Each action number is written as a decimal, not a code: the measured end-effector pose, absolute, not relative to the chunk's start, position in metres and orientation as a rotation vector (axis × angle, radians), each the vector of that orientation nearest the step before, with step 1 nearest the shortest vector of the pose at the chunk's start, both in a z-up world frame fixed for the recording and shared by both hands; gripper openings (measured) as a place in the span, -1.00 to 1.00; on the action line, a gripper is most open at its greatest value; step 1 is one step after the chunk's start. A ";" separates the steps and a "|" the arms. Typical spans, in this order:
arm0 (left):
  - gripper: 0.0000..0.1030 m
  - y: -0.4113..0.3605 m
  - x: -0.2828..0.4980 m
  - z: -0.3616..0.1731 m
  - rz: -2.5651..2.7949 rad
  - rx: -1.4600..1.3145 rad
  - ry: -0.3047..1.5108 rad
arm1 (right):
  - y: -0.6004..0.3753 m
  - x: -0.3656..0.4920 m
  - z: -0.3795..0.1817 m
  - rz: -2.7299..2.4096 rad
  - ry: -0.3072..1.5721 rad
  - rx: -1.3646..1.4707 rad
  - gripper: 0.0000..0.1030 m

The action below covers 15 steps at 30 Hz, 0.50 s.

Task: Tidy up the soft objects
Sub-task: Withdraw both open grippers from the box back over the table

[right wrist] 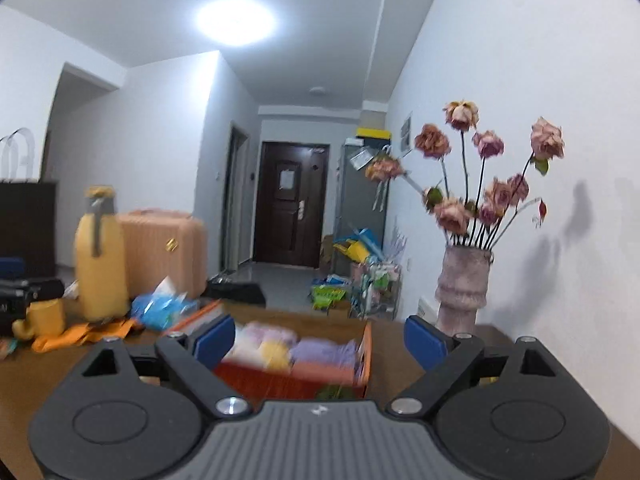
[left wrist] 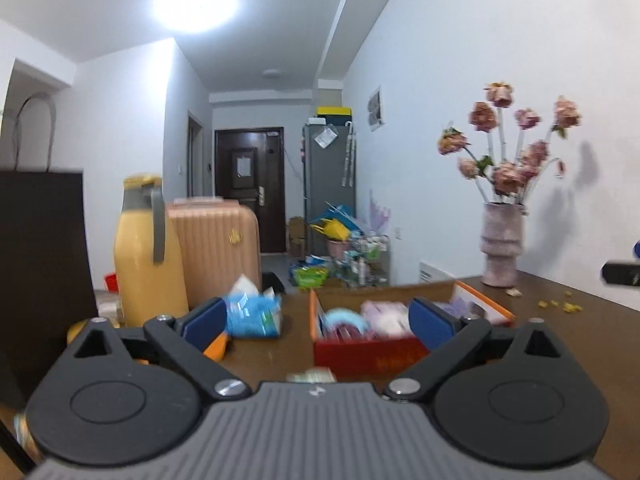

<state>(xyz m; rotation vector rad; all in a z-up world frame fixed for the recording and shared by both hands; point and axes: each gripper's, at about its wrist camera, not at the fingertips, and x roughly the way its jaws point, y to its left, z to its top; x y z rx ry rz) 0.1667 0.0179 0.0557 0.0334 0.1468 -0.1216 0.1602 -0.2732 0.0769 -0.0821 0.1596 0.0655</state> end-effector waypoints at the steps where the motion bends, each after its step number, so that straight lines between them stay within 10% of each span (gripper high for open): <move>1: 0.95 0.021 0.153 0.048 -0.127 0.015 0.159 | -0.270 0.145 0.067 0.070 0.169 -0.083 0.77; 15: 0.98 0.033 0.126 0.009 -0.131 0.008 0.267 | -0.261 0.090 0.005 0.104 0.287 -0.059 0.77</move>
